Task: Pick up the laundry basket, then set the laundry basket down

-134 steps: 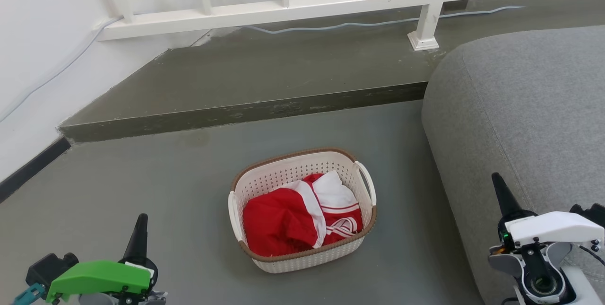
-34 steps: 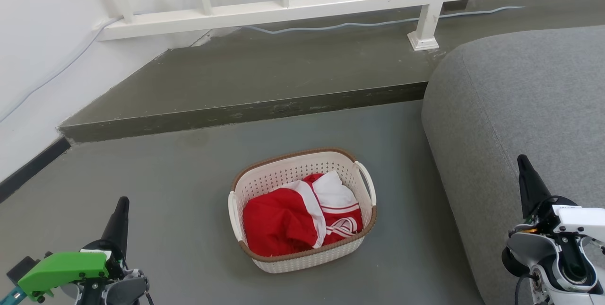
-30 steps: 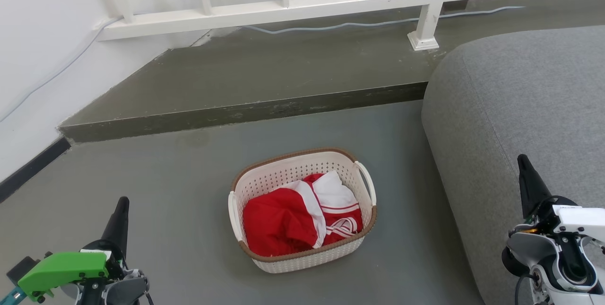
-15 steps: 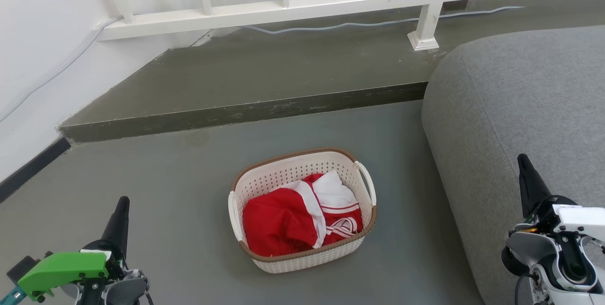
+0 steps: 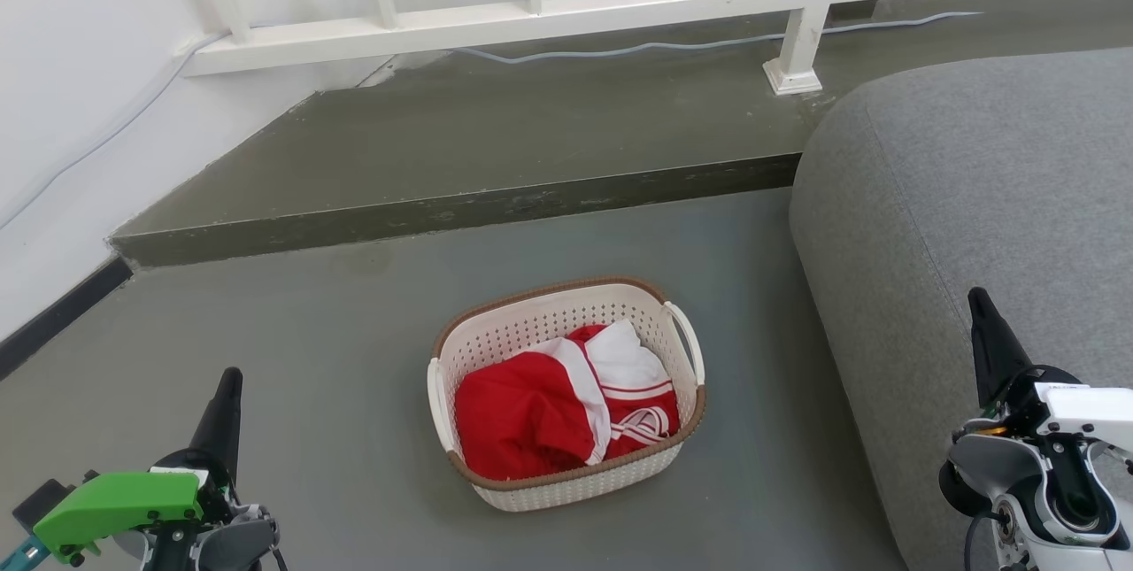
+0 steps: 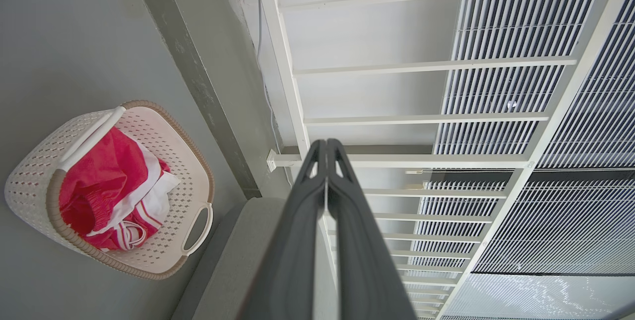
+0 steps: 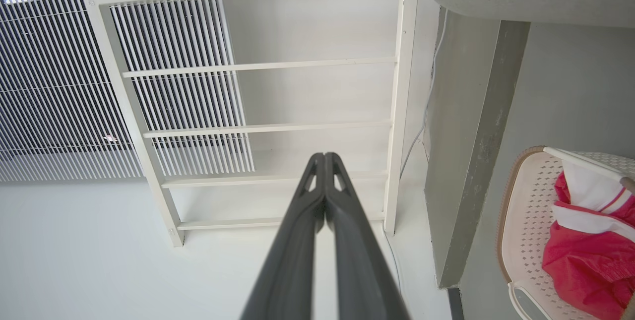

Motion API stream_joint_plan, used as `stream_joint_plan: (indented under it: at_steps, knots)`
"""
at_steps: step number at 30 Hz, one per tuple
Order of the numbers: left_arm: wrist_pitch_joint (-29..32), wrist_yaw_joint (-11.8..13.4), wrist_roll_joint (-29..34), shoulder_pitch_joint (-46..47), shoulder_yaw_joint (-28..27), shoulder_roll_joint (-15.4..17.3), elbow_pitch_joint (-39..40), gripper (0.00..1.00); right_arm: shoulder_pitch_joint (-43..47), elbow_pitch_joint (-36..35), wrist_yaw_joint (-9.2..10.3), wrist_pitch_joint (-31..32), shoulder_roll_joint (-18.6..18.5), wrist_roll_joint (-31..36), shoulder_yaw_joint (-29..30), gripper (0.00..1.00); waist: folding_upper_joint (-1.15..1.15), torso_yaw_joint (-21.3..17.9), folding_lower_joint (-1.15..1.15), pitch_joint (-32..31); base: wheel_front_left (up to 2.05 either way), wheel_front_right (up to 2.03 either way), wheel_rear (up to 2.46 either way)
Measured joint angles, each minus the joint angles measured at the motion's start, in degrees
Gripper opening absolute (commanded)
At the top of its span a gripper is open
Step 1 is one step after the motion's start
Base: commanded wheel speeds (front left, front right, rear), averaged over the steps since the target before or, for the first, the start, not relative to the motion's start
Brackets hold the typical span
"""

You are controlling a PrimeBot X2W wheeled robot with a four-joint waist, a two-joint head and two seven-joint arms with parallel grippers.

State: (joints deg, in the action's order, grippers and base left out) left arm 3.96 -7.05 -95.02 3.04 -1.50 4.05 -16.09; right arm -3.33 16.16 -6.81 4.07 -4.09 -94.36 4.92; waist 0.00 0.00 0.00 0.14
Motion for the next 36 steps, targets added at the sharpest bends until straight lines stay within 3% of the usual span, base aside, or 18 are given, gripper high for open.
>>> stream_joint_plan:
  at_steps: [36]
  knots:
    - [0.01, -0.01, 0.01, 0.01, -0.13, -0.03, 0.09, 0.0, -0.01, -0.03, 0.0, 0.01, 0.07, 0.01, 0.14, 0.0, 0.0, 0.0, 0.0, 0.02, 0.0, 0.0, 0.0]
